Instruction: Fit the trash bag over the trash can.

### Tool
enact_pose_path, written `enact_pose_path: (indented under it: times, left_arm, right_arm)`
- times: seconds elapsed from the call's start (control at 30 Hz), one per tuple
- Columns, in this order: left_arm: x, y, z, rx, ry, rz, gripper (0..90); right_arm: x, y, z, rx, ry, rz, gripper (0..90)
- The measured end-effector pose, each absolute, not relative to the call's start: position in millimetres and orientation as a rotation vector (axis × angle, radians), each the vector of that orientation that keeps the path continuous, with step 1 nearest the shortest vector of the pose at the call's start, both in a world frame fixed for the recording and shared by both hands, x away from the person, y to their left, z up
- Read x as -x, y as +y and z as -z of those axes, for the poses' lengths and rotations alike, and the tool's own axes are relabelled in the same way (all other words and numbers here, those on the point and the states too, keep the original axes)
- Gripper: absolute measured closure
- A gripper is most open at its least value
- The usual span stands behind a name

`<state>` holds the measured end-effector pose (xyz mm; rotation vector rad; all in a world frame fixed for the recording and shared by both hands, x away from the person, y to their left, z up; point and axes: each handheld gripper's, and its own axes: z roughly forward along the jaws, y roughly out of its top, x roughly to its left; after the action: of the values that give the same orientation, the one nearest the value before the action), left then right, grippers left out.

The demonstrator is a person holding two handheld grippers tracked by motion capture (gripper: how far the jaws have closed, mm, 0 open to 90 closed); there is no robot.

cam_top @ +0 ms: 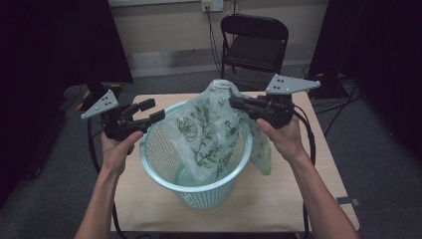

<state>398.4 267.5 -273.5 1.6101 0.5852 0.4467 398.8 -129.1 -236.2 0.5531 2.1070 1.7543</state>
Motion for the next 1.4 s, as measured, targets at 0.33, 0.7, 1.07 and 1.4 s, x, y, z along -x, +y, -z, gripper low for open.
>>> enact_pose_path:
  times: [0.33,0.7,1.07,1.4]
  left_arm:
    - [-396.1,263.2,280.3,-1.636,0.58,-0.443,39.7]
    - [-397.9,264.0,283.5,-1.626,0.585,-0.418,39.7]
    - [-398.1,262.6,283.2,-1.625,0.587,-0.411,39.7]
    - [-395.5,260.8,277.7,-1.633,0.567,-0.409,39.4]
  right_arm:
    - [-390.8,-88.0,261.8,-0.462,2.332,-1.61,74.4]
    - [-402.9,-137.4,256.0,-0.676,2.1,-1.746,40.9]
    - [-424.1,-154.8,286.8,-0.863,2.131,-1.722,31.4]
    - [-424.8,-125.8,290.7,-0.775,2.201,-1.502,66.0]
